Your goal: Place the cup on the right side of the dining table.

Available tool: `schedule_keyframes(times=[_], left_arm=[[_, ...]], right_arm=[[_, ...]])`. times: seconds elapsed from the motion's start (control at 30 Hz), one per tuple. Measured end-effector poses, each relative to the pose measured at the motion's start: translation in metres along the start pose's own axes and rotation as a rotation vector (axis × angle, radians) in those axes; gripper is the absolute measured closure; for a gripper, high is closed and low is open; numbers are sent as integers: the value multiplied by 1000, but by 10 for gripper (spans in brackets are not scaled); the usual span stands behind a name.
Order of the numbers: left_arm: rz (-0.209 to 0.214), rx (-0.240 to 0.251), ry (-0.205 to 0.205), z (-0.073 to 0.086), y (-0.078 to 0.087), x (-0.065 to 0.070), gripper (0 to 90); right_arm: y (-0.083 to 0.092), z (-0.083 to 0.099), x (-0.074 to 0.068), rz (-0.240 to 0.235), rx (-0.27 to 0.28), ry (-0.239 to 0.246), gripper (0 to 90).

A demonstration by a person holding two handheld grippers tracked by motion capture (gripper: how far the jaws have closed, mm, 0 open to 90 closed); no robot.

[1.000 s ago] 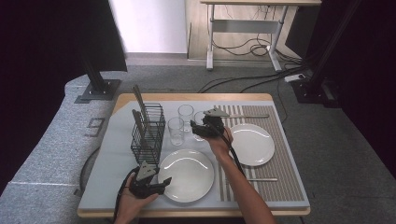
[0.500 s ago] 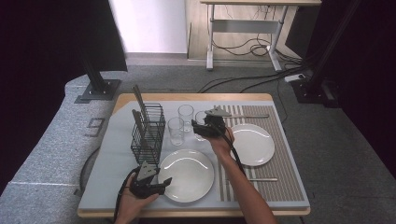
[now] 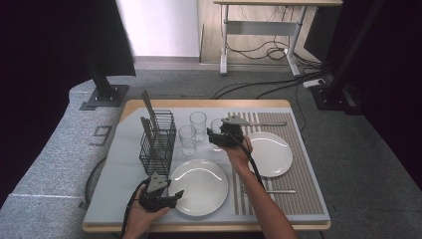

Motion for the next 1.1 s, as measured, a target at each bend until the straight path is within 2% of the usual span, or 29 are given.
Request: schedule_keyframes(times=[0.6, 1.1], left_arm=[[4, -14, -3, 2, -3, 1, 355], [3, -17, -5, 2, -3, 2, 354]], right_arm=[[2, 12, 9, 11, -16, -26, 286], [7, 10, 13, 19, -6, -32, 286]])
Point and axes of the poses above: each handheld gripper's, and its own axes: y roughly backward along the jaws, z roughly out of its underside, x roughly to its right, the point moved 10 cm from there along -y, roughly forward along the jaws, and after that the axes turned 15 degrees about y, right-handed, at the moved point
